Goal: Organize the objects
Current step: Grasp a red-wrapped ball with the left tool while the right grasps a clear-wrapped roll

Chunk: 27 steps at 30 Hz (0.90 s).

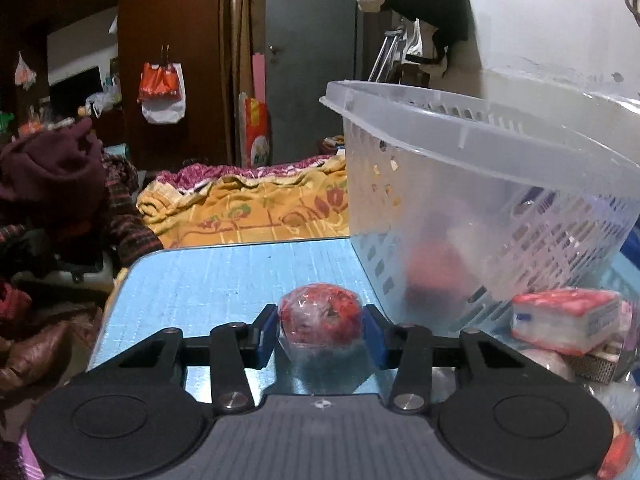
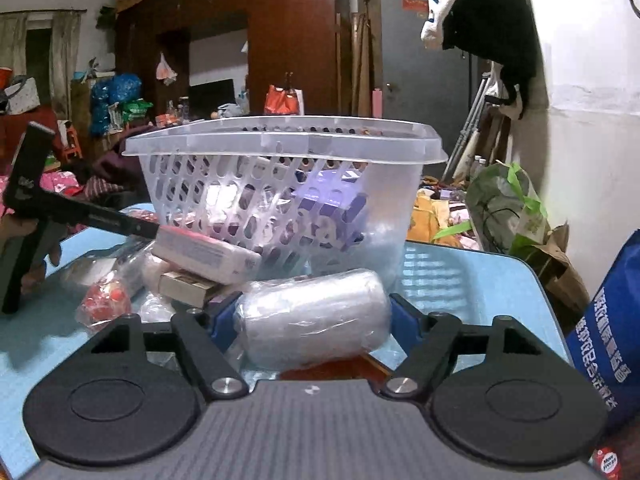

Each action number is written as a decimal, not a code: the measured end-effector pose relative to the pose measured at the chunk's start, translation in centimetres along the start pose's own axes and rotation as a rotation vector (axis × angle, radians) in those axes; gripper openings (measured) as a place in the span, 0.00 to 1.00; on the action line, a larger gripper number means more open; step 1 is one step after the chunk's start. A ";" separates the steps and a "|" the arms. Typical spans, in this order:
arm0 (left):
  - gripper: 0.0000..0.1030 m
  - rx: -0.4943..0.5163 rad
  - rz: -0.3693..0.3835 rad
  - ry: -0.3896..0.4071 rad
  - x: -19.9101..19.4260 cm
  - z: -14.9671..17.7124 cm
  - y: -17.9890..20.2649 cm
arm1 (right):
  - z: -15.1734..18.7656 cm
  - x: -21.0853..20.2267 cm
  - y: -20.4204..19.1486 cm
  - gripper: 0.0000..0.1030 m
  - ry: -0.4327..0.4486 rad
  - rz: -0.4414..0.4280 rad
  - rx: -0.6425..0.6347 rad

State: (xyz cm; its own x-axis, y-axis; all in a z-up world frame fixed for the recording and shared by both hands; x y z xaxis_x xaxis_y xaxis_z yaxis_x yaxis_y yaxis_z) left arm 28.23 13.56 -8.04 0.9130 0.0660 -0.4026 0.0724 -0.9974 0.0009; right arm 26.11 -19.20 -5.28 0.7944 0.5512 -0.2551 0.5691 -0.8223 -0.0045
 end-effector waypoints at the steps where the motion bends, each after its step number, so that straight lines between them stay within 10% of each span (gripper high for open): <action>1: 0.47 0.006 0.001 0.016 -0.3 0.0 0.1 | 0.0 0.0 0.0 0.76 0.001 -0.006 0.001; 20: 0.48 -0.089 0.093 0.369 -9.4 -0.9 -0.2 | -1.6 -4.4 0.3 0.76 0.237 -0.029 0.063; 27: 0.48 -0.083 0.221 0.434 -12.6 -7.3 2.5 | -10.0 -5.5 -0.3 0.76 0.317 -0.082 0.032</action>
State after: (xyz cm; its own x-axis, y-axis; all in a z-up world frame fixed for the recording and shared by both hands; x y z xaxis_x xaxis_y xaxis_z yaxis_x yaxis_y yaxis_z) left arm 19.88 10.42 3.69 0.9919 -0.1226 0.0340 -0.1259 -0.9844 0.1227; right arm 23.66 -20.56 5.85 0.7758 0.6279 0.0614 0.6306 -0.7748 -0.0441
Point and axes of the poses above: each gripper's, at about its wrist camera, not at the fingertips, and x roughly the way its jaws point, y to its right, z to its underside, the point moved 5 cm from there along x, roughly the way its jaws point, and after that the axes turned 10 degrees about y, right-handed, at the moved point
